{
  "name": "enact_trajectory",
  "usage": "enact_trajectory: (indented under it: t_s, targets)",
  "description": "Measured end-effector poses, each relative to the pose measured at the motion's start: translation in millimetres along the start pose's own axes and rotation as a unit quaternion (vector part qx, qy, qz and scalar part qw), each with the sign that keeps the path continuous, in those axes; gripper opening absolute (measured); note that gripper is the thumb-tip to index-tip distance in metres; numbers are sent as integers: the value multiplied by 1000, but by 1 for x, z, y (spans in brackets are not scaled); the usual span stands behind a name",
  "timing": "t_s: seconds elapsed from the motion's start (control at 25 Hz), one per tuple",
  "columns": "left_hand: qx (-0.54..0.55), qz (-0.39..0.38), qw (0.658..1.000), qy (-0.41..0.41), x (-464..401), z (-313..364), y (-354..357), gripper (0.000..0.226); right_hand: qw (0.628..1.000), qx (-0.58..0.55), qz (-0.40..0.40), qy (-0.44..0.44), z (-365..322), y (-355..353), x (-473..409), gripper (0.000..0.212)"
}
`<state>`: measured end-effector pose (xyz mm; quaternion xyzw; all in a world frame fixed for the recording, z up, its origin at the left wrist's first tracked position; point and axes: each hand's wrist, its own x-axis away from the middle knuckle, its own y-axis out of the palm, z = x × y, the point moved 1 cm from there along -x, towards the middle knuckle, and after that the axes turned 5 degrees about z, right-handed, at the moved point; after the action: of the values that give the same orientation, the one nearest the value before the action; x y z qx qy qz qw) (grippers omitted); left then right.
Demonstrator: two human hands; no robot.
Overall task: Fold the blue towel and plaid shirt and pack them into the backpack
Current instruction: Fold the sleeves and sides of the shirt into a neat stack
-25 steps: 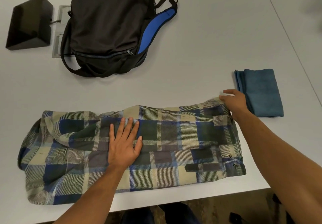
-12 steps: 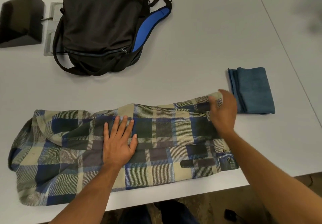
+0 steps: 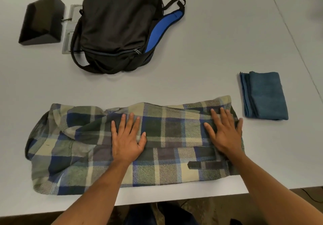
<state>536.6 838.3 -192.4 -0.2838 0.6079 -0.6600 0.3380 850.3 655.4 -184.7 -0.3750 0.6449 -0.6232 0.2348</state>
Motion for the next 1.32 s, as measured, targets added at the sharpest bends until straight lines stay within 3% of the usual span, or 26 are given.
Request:
enact_trajectory:
  t_s: [0.2,0.36,0.44,0.64,0.8,0.92,1.04,1.12,1.2,1.32]
  targets:
    - [5,1,1000,-5,1,-1,1,69,998,-26,43,25,-42,-7,10,75]
    - [8,7,1000,-3,0,-2,2,67,984,-79,62,-149,-145,4,27,69]
    - [10,14,1000,-1,2,-1,3,65,977,-82,48,-189,-180,18,28,65]
    - [33,38,999,-1,3,-2,2,57,982,-35,61,-174,-187,36,26,64]
    - [174,127,977,-3,7,-9,1,42,981,-40,79,-172,-193,36,25,63]
    - [262,218,936,-82,2,-30,-25,30,983,-37,72,-168,-192,36,25,65]
    - [191,259,917,-234,-17,-91,-62,26,983,-41,67,-166,-192,35,26,65]
    - [171,222,878,-387,-30,-142,-76,36,984,-41,67,-162,-194,35,25,66]
    - [241,164,821,-491,-40,-180,-82,50,985,-39,63,-158,-193,34,25,67]
    - [366,82,783,-496,-52,-207,-75,51,985,-32,61,-155,-194,35,25,67]
